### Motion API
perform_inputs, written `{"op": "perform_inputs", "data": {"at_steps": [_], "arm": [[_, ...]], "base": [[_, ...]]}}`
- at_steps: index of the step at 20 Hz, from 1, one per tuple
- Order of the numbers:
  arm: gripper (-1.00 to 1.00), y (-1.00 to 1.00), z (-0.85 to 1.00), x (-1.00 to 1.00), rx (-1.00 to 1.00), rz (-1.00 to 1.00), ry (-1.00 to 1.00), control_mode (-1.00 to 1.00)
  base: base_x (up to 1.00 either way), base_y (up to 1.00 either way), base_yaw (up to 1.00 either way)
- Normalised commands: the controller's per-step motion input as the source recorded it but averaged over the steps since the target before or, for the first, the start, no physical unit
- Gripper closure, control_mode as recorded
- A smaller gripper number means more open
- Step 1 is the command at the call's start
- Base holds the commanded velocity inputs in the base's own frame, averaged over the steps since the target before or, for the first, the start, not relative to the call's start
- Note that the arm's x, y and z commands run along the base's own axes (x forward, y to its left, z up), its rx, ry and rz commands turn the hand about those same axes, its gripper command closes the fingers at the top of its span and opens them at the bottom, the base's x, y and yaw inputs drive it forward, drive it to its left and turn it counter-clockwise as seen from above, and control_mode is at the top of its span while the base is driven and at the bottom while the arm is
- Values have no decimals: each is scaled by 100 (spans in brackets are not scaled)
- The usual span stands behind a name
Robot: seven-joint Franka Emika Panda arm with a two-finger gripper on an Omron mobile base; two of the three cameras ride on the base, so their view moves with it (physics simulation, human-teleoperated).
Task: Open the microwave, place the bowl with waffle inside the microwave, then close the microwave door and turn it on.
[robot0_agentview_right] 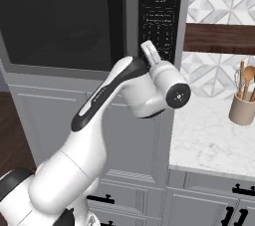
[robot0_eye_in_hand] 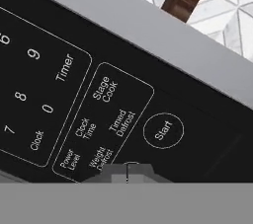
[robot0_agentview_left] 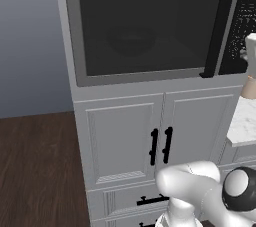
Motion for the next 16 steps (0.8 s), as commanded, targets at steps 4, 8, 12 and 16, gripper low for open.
{"op": "perform_inputs", "data": {"at_steps": [4,8,12,16], "arm": [[100,-42,2,11,4,-1,2,-100],[100,-33,-3,0,4,-3,0,-100],[100,1,-24,4,8,0,-8,-100],[100,33,-41,0,3,0,-4,-100]], "base": [[0,0,0],[0,0,0],[0,0,0],[0,0,0]]}}
